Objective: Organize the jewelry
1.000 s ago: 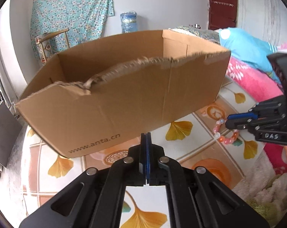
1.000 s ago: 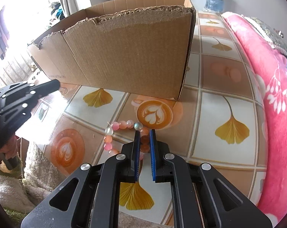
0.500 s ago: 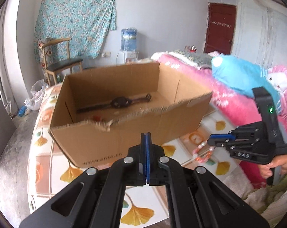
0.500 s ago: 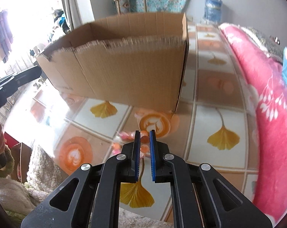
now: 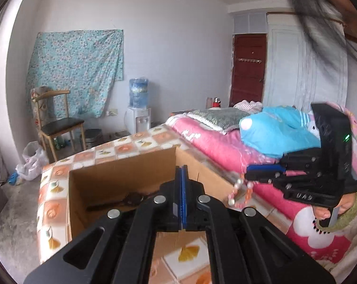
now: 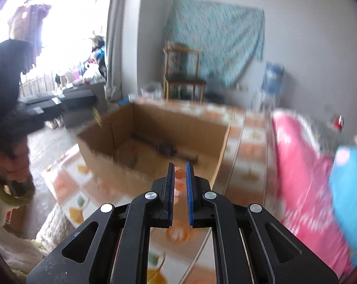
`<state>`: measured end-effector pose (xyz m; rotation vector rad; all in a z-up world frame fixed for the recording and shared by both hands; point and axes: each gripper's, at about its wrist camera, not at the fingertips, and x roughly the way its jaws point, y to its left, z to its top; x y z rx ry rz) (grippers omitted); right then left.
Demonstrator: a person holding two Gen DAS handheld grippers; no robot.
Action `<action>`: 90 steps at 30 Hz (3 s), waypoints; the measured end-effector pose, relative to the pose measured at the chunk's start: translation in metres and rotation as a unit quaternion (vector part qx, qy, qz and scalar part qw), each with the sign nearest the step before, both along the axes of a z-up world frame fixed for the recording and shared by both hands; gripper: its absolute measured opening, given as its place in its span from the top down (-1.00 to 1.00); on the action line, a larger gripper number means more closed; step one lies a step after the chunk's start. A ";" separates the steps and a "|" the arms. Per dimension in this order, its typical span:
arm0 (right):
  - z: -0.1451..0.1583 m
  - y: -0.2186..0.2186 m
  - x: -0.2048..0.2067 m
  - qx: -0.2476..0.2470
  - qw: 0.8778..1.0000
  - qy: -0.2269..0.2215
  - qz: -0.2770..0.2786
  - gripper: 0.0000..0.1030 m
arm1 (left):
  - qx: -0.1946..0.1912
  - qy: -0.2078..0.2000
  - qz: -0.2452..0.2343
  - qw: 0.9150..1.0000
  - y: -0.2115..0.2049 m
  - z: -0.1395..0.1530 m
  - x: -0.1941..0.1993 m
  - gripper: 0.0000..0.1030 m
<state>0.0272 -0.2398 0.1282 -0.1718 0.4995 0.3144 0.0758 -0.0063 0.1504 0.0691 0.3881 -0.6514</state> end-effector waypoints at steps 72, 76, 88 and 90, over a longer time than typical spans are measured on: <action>-0.020 0.027 -0.016 0.069 0.991 0.053 -0.102 -0.84 | 0.030 0.102 0.298 0.949 0.060 -0.040 -0.016 -0.89; -0.019 0.031 -0.020 0.048 0.990 0.032 -0.130 -0.84 | 0.061 0.088 0.340 0.934 0.063 -0.040 -0.020 -0.89; -0.021 0.025 -0.023 0.065 0.987 0.033 -0.144 -0.84 | 0.093 0.106 0.312 0.940 0.044 -0.049 -0.017 -0.89; -0.023 0.025 -0.019 0.066 0.986 0.042 -0.146 -0.84 | 0.108 0.111 0.314 0.937 0.038 -0.053 -0.015 -0.89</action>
